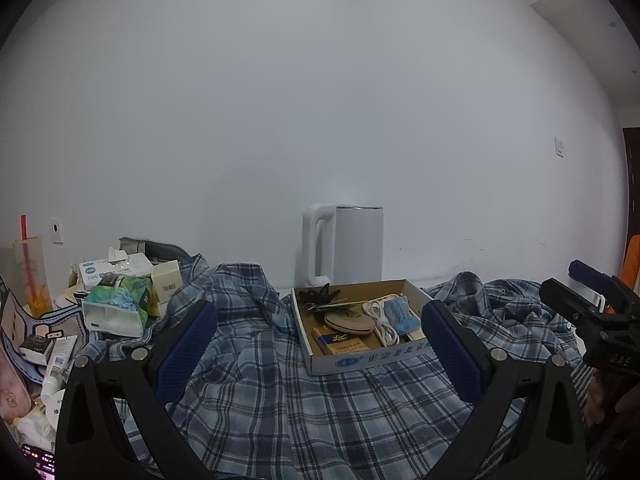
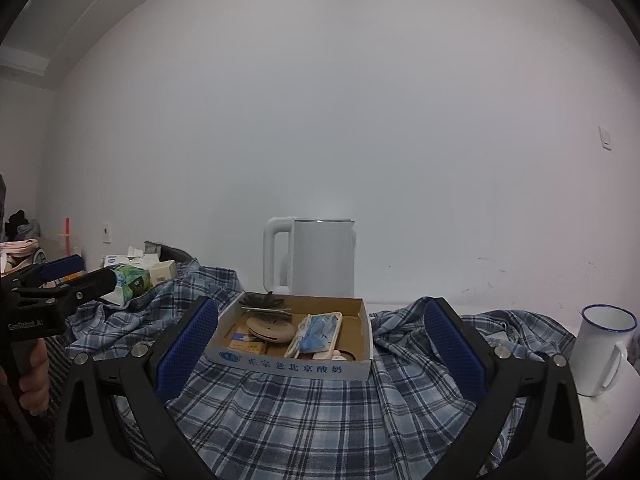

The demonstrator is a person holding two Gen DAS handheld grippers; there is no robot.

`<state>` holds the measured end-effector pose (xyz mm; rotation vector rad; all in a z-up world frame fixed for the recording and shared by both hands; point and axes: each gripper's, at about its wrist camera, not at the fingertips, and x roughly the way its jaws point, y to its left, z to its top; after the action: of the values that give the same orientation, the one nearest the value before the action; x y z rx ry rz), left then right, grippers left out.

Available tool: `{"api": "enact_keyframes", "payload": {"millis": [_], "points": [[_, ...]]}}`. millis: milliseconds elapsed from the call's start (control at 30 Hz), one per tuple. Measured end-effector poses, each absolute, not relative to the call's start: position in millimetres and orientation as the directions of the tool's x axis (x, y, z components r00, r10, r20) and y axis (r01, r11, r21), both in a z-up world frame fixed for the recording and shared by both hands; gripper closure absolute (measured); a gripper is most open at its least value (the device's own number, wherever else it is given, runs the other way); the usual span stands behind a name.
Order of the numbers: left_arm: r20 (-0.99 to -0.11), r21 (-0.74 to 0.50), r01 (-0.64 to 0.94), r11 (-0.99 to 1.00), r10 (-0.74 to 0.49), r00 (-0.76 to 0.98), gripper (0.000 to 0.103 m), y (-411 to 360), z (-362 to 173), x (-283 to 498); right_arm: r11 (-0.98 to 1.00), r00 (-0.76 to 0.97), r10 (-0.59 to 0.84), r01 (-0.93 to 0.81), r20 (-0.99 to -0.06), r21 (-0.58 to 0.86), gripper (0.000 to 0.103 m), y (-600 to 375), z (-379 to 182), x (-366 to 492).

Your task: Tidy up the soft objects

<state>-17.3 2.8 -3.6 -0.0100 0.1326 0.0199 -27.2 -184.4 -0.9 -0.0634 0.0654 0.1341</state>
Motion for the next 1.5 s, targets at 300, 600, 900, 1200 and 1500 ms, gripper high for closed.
{"api": "enact_keyframes", "payload": {"millis": [300, 600, 900, 1200, 1500], "points": [[-0.194, -0.010, 0.005, 1.000, -0.007, 0.981, 0.000, 2.2, -9.4, -4.3, 0.984, 0.986, 0.139, -0.148, -0.094, -0.095, 0.000, -175.9, -4.7, -21.2], [-0.201, -0.015, 0.002, 1.000, -0.005, 0.980, 0.000, 3.9, -10.1, -3.0, 0.986, 0.983, 0.142, -0.151, -0.115, -0.076, 0.000, -179.4, -5.2, -16.8], [-0.198, 0.001, -0.009, 1.000, 0.009, 0.980, 0.000, 2.6, -9.0, -3.8, 0.988, 0.983, 0.134, -0.142, -0.122, -0.065, 0.000, -181.1, -6.1, -15.4], [-0.186, 0.018, -0.005, 1.000, 0.009, 0.982, 0.000, -0.4, -8.1, -6.5, 0.989, 0.983, 0.127, -0.136, -0.135, -0.054, 0.000, -182.4, -6.7, -11.8], [-0.182, 0.025, -0.006, 1.000, 0.010, 0.983, 0.000, -0.4, -8.2, -6.5, 0.990, 0.983, 0.125, -0.134, -0.135, -0.054, 0.000, -181.9, -7.2, -12.2]]}}
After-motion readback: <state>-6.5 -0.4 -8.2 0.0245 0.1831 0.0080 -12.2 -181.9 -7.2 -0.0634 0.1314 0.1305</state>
